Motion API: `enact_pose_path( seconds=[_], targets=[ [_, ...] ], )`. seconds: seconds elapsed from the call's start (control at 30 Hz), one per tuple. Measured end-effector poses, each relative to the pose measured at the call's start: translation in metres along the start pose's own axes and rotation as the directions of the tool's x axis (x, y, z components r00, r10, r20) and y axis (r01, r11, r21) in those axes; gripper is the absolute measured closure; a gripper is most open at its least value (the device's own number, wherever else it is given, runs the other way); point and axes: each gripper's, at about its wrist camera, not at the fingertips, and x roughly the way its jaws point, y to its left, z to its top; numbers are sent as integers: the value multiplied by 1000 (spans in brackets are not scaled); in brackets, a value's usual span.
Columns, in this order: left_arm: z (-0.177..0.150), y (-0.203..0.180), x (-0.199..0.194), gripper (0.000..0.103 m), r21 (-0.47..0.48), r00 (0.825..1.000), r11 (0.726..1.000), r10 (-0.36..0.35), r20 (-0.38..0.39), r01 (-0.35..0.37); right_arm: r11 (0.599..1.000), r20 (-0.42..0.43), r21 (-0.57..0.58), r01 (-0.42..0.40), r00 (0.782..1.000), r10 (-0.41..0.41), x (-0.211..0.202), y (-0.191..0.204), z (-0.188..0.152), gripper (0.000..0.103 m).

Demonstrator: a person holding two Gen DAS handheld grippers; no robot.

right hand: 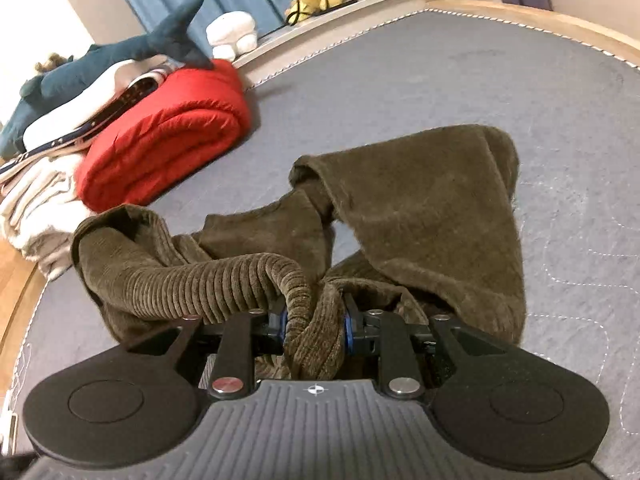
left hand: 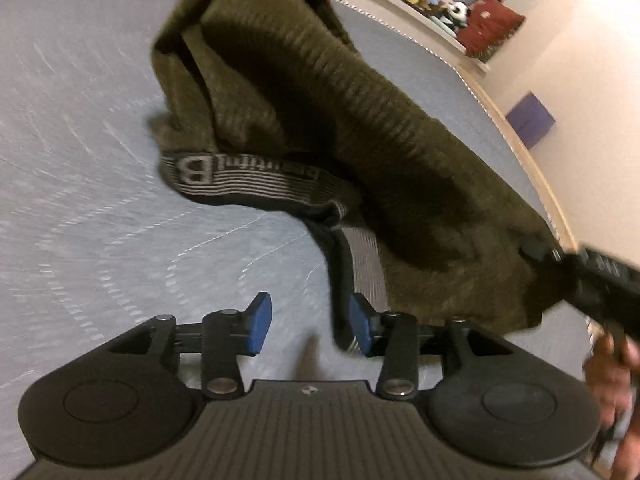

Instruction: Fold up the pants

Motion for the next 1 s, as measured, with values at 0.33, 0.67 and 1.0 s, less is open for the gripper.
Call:
enact_pose_path(
  seconds=[0.33,0.67,1.0],
  targets=[
    [21,-14,93,32,-73,996,993,-86,34,89,989,13,-123,77,997,-76,12,21,-4,70],
    [17,-44,89,77,72,998,997,19,60,-23,971,19,-209,119,993,-117,12,33,-12,57],
    [21,19,-78,92,-67,964,991,127,235,-114,965,-149,-257,-55,989,17,10,71,-42,50]
  ],
)
